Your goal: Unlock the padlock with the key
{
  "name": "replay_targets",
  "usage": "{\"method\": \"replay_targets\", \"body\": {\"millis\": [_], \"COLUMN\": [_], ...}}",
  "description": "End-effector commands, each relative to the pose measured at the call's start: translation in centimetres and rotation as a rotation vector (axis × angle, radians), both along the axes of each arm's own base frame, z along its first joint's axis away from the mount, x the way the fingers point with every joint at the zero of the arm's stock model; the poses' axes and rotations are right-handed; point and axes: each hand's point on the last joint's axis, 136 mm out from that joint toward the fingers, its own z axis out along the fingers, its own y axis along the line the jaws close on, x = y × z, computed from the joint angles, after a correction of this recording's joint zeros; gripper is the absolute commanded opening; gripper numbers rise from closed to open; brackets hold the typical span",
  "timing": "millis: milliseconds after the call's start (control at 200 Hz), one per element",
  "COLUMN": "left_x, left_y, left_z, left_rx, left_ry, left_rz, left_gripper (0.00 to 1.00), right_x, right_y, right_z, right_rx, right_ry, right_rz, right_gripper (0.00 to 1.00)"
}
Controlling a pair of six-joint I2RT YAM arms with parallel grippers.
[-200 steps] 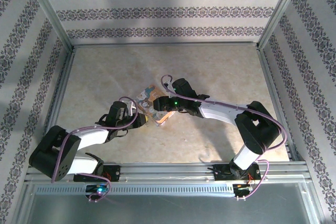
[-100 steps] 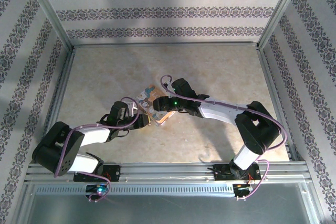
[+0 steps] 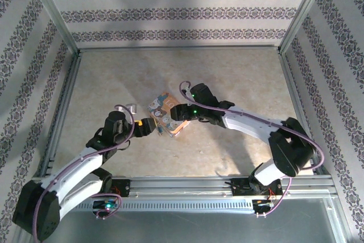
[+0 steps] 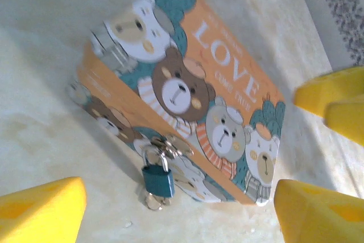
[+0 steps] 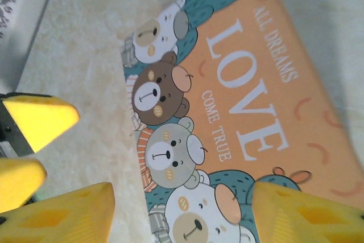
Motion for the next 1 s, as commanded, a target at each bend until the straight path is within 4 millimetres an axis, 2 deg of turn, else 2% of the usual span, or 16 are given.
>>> {"method": "replay_targets", "body": {"millis": [0, 120, 230, 335, 415, 555, 765, 900, 994], "left_x": [0.6, 2.7, 5.3, 8.0, 9.8, 12.1, 12.4, 11.5, 10.5], "left_y": [2.9, 3.2, 2.9, 2.3, 1.0, -0.7, -3.2, -3.7, -4.2], "left_z": [0.9, 2.6, 3.3, 3.4, 3.6, 1.9, -0.5, -2.0, -2.4], "left_rx": [0.086, 0.038, -0.005, -0.024, -0.046, -0.074, -0.12, -0.128, -0.144], "left_ry": [0.012, 0.001, 0.03, 0.039, 0.043, 0.107, 0.185, 0.24, 0.264], "left_rz": [0.08, 0.07, 0.032, -0.015, -0.092, -0.172, -0.273, -0.296, -0.317], "left_gripper": [0.92, 0.96, 0.96, 0.93, 0.88, 0.82, 0.82, 0.82, 0.81], "right_x": [-0.2, -1.2, -2.5, -3.6, -4.1, -4.5, -4.5, -3.6, -2.9], "right_y": [-2.8, -4.9, -5.8, -5.5, -5.0, -3.6, -0.9, -0.3, 0.2], "right_z": [0.7, 0.1, -0.9, -1.8, -2.5, -3.4, -3.9, -4.2, -3.8], "right_rx": [-0.038, -0.007, 0.039, 0.096, 0.144, 0.191, 0.225, 0.22, 0.225], "right_ry": [-0.026, 0.011, 0.071, 0.128, 0.167, 0.206, 0.235, 0.231, 0.22], "right_rz": [-0.064, -0.127, -0.154, -0.154, -0.153, -0.151, -0.127, -0.137, -0.123], "right_gripper": [0.7, 0.8, 0.9, 0.95, 0.98, 0.98, 0.95, 0.94, 0.92]}}
